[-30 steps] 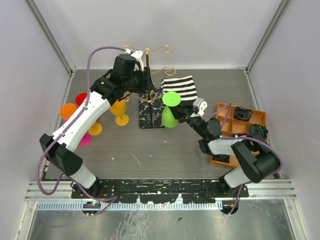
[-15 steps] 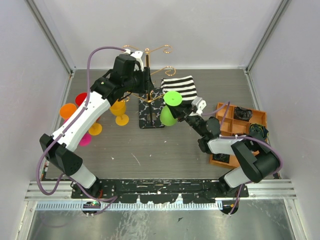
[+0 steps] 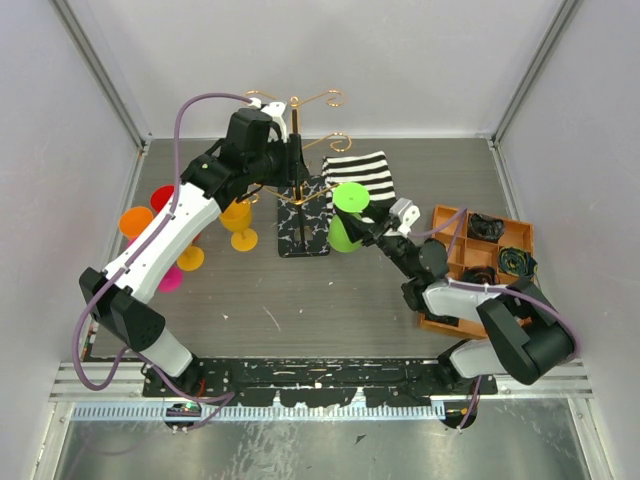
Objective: Place the wine glass upside down on the wine glass rack
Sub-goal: Adjust the wine rack at the center of the board.
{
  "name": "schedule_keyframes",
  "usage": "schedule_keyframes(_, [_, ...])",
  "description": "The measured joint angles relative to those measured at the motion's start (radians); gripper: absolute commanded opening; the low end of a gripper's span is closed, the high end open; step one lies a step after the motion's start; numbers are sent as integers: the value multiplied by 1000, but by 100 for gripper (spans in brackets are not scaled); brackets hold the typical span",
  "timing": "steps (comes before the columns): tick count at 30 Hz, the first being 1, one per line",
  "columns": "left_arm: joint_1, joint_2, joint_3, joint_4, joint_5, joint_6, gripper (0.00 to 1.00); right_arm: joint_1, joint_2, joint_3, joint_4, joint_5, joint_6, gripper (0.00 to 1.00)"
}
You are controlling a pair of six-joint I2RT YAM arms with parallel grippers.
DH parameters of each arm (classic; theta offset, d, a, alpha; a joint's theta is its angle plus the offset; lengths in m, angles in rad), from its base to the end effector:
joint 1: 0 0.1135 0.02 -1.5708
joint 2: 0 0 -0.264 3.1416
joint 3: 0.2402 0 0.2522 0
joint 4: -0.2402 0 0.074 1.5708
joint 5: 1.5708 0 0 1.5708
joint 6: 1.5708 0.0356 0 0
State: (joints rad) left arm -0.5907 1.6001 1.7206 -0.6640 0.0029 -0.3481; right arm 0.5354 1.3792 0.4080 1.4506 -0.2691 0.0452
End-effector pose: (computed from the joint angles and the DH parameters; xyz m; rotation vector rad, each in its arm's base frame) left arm 0.2969 -0.1992 0.4097 0.2638 2.1494 -0.5555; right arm 0.2133 0.1375 0.2543 -0.5078 1.0137 0.6652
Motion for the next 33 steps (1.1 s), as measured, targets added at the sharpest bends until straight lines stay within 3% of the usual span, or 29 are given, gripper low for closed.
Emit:
schedule_keyframes(6, [0, 0, 0, 1, 0, 1, 62, 0, -55, -38, -45, 37, -15, 62])
schedule_keyframes(15, [0, -42, -30, 25, 8, 3, 69, 0, -189, -122, -119, 103, -11, 63])
schedule_keyframes(21, [0, -92, -59, 62, 26, 3, 72, 0, -352, -139, -259, 112, 11, 65])
schedule_keyframes(33, [0, -253, -75, 99, -105, 72, 82, 0, -726, -117, -884, 187, 94, 66])
